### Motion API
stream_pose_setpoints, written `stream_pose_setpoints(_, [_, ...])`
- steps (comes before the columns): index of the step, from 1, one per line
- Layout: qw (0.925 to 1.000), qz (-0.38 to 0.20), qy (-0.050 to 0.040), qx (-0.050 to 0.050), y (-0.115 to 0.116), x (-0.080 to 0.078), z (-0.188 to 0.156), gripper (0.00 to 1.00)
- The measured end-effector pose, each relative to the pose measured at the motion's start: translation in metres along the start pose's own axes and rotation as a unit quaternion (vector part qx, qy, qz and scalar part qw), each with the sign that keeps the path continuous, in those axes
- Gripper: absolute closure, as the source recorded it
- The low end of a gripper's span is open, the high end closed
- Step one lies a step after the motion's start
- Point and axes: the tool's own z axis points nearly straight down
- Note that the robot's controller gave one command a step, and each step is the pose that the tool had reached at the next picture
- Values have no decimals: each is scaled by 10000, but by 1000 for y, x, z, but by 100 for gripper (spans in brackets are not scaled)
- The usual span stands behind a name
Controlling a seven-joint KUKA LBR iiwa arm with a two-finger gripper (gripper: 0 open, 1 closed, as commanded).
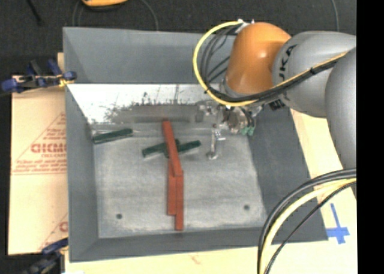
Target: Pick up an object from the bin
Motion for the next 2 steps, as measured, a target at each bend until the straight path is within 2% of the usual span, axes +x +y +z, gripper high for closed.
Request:
stream_pose_setpoints(1, [9963, 860, 0, -8, -1, 2, 51, 0])
stream_pose_setpoints(2, [9985, 530, 105, 10, 3, 5, 71, 0])
